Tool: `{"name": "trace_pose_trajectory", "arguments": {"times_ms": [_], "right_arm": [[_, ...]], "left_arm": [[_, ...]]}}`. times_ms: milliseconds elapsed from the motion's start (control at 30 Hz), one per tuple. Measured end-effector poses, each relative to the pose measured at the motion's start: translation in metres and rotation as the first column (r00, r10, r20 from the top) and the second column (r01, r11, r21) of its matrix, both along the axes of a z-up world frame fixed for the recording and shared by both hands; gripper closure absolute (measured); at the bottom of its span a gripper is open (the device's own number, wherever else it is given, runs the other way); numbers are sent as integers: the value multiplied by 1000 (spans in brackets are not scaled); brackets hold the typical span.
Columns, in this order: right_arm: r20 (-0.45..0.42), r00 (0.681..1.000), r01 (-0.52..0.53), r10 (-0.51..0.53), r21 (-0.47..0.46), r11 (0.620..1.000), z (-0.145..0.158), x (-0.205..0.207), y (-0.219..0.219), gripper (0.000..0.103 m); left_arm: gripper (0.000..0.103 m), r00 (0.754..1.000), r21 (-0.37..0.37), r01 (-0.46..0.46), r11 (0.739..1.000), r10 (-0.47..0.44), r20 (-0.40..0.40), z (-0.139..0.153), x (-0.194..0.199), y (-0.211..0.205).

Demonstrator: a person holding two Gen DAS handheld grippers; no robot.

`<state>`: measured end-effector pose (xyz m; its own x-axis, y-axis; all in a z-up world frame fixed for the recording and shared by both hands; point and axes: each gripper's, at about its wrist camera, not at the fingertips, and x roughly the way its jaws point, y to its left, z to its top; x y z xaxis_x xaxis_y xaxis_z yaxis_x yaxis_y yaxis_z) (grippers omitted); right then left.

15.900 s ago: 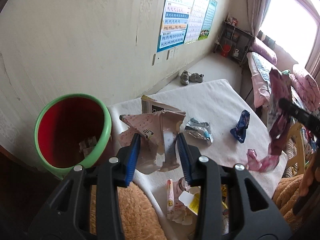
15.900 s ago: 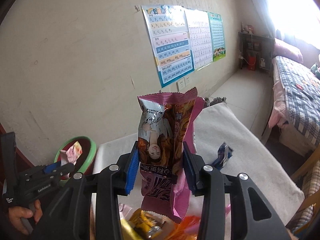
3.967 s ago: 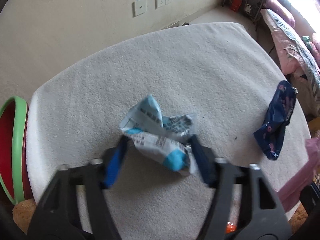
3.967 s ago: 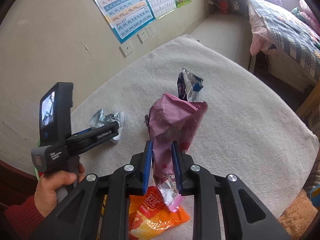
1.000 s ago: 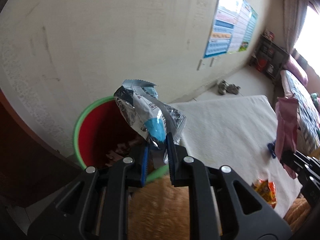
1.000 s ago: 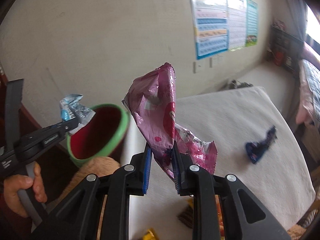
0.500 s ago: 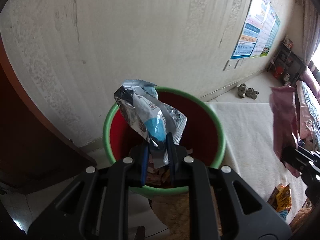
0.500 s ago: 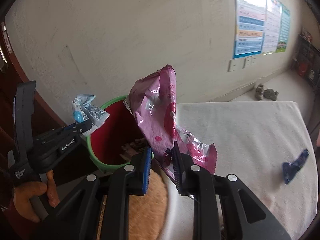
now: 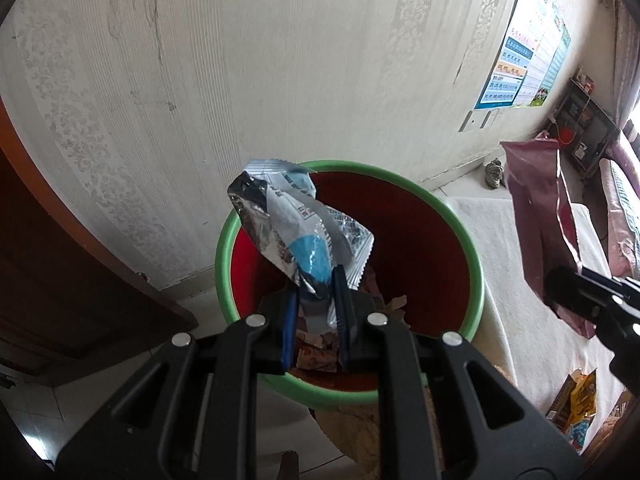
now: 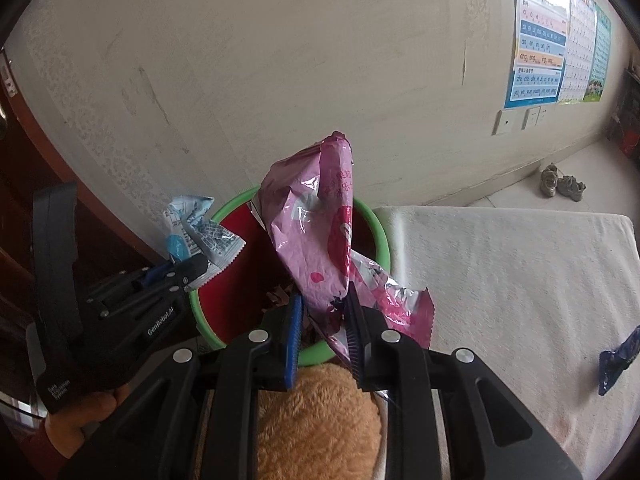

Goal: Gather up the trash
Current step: 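Carry the silver wrapper and pink wrapper over the red bucket and release both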

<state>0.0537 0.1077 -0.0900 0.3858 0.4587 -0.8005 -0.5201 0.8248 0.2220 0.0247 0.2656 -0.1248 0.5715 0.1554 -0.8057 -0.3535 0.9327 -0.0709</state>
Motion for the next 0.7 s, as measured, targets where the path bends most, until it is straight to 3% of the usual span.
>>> {"name": "trace_pose_trajectory", "arguments": {"times_ms": [633, 667, 700], "right_arm": [[-24, 1000, -16, 17, 34, 999, -6, 12, 14, 82], [-31, 999, -18, 20, 40, 999, -6, 13, 13, 77], [-38, 999, -21, 23, 50, 998, -6, 14, 13, 60]], "left_arm": [[87, 1000, 11, -9, 1000, 9, -9, -2, 11, 8], [84, 1000, 16, -14, 1000, 14, -7, -2, 11, 8], [72, 1000, 20, -18, 1000, 18, -8, -2, 11, 7]]}}
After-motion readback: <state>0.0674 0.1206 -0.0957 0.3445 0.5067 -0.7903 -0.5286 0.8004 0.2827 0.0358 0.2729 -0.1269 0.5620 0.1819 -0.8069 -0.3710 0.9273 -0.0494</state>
